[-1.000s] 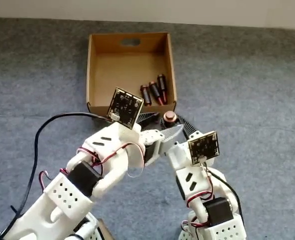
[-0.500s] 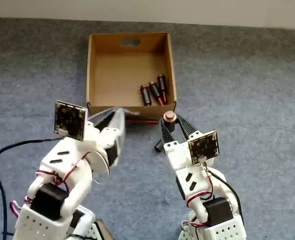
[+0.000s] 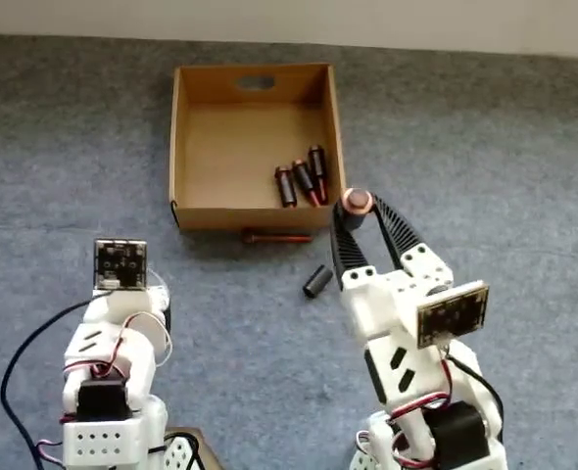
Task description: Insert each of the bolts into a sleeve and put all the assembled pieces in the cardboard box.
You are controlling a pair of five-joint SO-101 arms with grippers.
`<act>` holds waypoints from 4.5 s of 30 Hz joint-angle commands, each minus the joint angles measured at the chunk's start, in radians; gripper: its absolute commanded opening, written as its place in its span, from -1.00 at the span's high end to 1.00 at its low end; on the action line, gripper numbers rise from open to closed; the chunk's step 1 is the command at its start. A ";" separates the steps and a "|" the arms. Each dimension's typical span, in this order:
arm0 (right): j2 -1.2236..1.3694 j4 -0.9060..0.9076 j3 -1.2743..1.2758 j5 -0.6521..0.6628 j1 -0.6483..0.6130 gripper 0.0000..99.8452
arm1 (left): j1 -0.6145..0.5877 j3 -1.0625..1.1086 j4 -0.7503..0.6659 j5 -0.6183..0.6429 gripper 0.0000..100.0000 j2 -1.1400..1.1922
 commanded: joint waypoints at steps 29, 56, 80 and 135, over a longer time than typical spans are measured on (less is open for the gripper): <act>1.880 -0.002 -1.219 -0.190 -0.082 0.99 | -0.008 0.045 -0.025 -0.038 0.97 0.007; 2.232 0.189 -1.434 -0.298 -0.131 0.99 | 0.035 0.045 -0.012 -0.040 0.97 0.007; 2.238 0.197 -1.428 -0.331 -0.071 0.99 | 0.035 0.045 -0.012 -0.040 0.97 0.007; 1.971 0.476 -1.397 -0.331 -0.065 0.99 | 0.035 0.045 -0.014 -0.040 0.97 0.007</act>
